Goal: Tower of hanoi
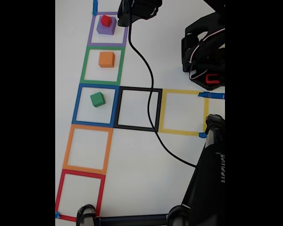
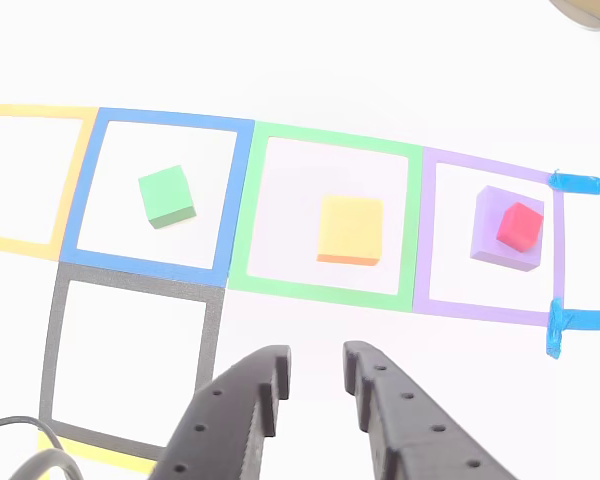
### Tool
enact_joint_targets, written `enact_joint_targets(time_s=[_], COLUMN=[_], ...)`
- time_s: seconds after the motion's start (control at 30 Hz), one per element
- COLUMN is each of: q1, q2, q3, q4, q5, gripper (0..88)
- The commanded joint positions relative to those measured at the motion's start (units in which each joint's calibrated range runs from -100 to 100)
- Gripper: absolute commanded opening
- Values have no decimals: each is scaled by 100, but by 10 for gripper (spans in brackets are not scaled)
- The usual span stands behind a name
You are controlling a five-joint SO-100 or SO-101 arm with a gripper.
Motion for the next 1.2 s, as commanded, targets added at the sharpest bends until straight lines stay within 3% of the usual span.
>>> enact_joint_targets(time_s=[0.0, 0.33, 0.47, 0.57, 0.73, 1.17], q1=[-339, -742, -579, -464, -540, -1192], q2=[-73, -49, -324, -598, -849, -517], q3=[-269, 213, 1340, 2531, 4377, 7595], q4=[56, 8, -608, -1563, -3563, -8519], q5=[0, 0, 0, 0, 0, 0], gripper=[13, 24, 147, 252, 319, 375])
